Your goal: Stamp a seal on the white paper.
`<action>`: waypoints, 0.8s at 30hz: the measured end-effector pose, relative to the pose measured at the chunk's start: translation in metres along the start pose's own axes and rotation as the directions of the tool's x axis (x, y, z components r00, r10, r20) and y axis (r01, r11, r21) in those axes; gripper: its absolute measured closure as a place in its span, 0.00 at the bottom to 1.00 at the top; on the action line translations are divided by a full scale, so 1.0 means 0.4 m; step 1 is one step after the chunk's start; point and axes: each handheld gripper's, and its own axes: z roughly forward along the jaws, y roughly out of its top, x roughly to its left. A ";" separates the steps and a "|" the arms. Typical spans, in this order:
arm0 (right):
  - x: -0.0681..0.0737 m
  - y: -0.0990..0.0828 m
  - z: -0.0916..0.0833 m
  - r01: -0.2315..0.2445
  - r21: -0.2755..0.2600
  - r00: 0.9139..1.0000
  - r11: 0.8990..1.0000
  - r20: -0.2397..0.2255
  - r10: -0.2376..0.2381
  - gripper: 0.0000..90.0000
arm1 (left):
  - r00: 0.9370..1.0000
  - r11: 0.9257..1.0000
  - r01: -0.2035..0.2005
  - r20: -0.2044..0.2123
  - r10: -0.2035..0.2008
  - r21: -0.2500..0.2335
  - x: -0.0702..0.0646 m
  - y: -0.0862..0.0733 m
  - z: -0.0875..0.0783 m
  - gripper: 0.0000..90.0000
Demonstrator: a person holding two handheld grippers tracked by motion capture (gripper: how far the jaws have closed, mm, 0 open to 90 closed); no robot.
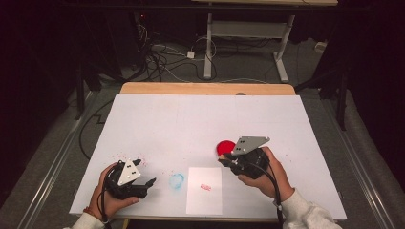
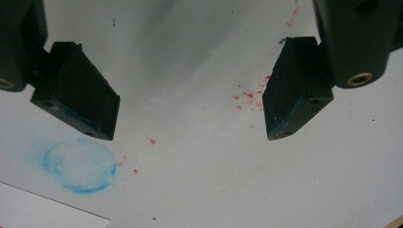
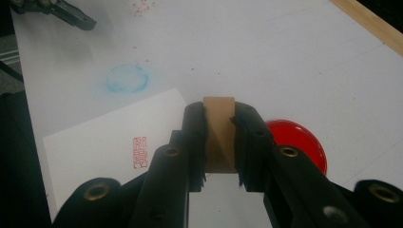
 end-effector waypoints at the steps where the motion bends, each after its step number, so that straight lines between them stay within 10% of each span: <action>1: 0.002 0.000 0.001 0.004 0.003 1.000 1.000 -0.001 -0.004 0.85 | 1.000 1.000 0.001 0.000 -0.001 0.001 0.000 0.000 0.000 0.22; 24: 0.092 0.001 0.103 0.098 0.101 0.991 0.990 -0.097 -0.088 0.85 | 1.000 1.000 -0.006 0.005 0.005 0.008 0.000 -0.002 0.001 0.22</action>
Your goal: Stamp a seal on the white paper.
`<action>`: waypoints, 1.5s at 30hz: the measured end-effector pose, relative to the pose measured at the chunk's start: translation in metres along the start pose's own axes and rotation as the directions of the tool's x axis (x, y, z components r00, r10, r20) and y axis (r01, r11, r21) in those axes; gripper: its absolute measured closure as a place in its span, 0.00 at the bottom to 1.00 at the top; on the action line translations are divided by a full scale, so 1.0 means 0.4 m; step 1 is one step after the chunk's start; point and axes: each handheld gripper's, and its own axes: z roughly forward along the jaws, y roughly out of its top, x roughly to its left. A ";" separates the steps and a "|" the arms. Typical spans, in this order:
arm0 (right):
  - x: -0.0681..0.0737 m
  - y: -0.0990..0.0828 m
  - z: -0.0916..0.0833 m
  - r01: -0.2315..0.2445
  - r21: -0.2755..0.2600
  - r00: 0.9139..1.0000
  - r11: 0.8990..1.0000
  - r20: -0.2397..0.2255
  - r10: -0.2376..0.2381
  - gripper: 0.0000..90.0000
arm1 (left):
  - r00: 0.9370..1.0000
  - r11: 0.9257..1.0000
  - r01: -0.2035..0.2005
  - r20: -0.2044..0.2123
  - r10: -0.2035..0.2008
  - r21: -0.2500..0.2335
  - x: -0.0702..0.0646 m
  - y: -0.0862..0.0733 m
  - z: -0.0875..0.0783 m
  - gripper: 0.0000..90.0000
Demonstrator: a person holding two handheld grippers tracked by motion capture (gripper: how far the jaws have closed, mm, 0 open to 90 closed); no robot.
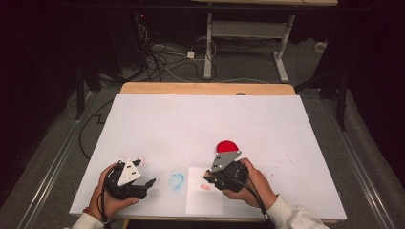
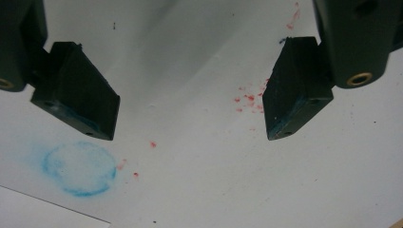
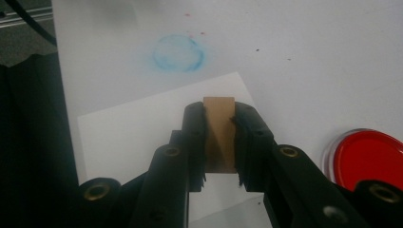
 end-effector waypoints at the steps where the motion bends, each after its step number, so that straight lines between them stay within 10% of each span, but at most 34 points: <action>1: -0.007 -0.002 -0.001 -0.008 0.002 1.000 1.000 0.007 0.008 0.85 | 1.000 1.000 0.000 0.000 0.000 0.000 0.000 0.000 0.000 0.22; 22: -0.199 -0.052 0.006 -0.185 0.007 0.967 0.983 0.177 0.181 0.85 | 1.000 1.000 0.007 0.002 -0.007 0.004 -0.002 0.000 0.006 0.22; 45: -0.241 -0.048 0.069 -0.207 0.067 0.961 0.976 0.202 0.190 0.84 | 0.999 0.999 0.034 -0.006 -0.033 0.010 0.008 -0.017 0.001 0.22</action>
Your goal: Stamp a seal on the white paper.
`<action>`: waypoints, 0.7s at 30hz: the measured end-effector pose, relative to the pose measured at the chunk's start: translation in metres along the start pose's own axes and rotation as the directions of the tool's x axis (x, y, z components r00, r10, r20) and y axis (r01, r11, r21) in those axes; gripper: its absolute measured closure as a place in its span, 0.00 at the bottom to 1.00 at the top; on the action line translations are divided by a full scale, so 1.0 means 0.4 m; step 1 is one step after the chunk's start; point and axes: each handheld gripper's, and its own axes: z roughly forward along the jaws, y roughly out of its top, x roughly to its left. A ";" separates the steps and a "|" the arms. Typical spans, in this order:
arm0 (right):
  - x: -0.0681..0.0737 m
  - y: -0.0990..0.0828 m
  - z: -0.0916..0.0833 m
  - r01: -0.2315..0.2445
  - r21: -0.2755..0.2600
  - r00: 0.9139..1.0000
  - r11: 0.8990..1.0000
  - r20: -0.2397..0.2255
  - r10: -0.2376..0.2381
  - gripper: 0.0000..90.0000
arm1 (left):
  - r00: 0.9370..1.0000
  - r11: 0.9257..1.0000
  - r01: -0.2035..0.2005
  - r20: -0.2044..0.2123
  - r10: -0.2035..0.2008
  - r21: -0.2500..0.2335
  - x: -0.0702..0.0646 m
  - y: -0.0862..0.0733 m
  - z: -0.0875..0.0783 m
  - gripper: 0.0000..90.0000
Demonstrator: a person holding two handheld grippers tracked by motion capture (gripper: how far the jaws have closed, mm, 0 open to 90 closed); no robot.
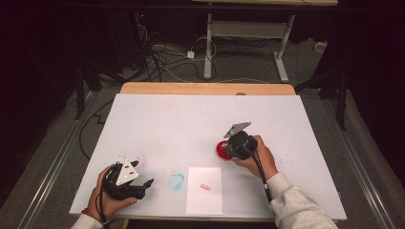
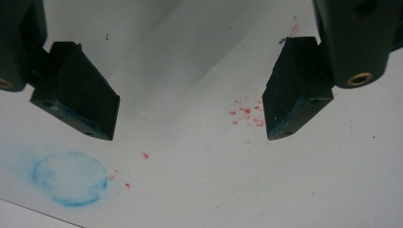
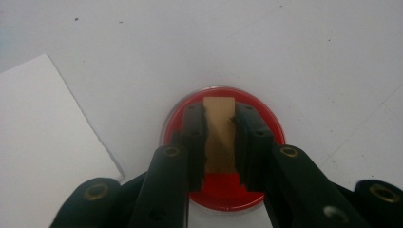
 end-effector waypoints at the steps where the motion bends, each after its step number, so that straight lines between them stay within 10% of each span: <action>1: 0.001 0.001 0.001 0.000 0.001 1.000 1.000 0.003 0.000 0.84 | 1.000 1.000 0.000 -0.001 0.000 0.002 0.000 0.000 0.001 0.22; 21: -0.019 -0.008 -0.003 -0.060 -0.005 0.998 0.998 -0.018 0.060 0.72 | 1.000 1.000 0.002 -0.005 -0.002 0.002 0.003 -0.005 -0.006 0.22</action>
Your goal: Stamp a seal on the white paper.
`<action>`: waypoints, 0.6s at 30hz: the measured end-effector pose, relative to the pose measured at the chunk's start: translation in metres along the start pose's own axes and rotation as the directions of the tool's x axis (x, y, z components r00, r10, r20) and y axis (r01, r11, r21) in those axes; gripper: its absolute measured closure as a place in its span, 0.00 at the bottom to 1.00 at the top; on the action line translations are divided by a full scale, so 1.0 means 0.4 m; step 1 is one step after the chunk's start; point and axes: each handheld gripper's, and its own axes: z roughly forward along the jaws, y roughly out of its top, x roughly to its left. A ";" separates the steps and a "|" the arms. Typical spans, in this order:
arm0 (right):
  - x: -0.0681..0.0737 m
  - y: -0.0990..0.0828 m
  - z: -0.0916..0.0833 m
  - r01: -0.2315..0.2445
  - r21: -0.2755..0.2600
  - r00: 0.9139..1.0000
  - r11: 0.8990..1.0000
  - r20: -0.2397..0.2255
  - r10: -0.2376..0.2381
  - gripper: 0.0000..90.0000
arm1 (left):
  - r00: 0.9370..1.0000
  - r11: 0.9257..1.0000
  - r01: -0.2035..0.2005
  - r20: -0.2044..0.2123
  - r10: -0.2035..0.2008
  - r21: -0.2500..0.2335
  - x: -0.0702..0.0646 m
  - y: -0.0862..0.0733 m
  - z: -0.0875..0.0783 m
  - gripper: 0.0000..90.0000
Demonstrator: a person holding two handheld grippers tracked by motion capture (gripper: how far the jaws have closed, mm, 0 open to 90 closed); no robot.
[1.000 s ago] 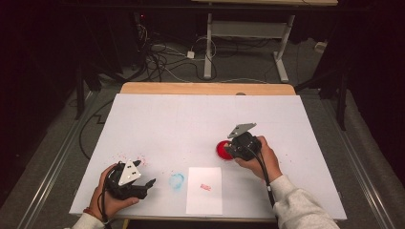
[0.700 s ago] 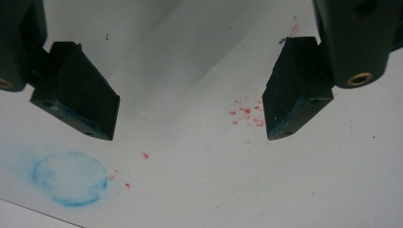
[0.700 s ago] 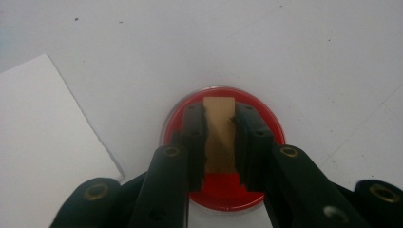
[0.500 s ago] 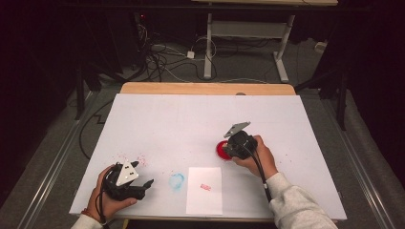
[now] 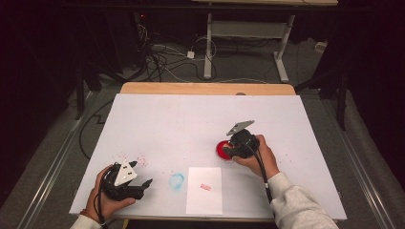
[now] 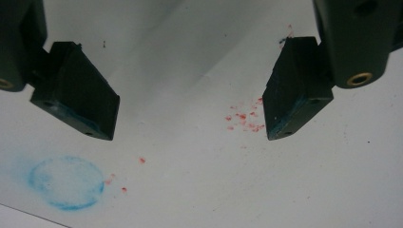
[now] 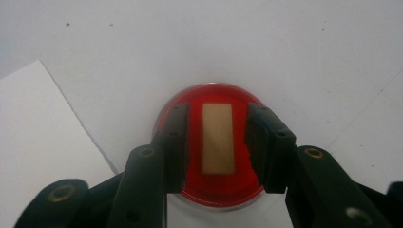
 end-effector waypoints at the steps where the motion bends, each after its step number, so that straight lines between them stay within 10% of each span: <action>1: 0.001 0.000 -0.002 0.005 0.000 1.000 1.000 -0.002 -0.005 0.73 | 1.000 1.000 0.000 0.000 0.000 0.002 0.000 0.000 0.000 0.22; 9: 0.004 0.001 -0.001 0.012 0.015 1.000 1.000 0.006 -0.012 0.85 | 1.000 1.000 -0.001 0.002 0.001 0.001 0.000 0.000 0.001 0.22; 18: -0.002 -0.002 -0.006 -0.009 -0.005 1.000 1.000 0.012 0.009 0.74 | 1.000 1.000 0.002 0.005 -0.002 -0.003 0.002 -0.001 0.000 0.22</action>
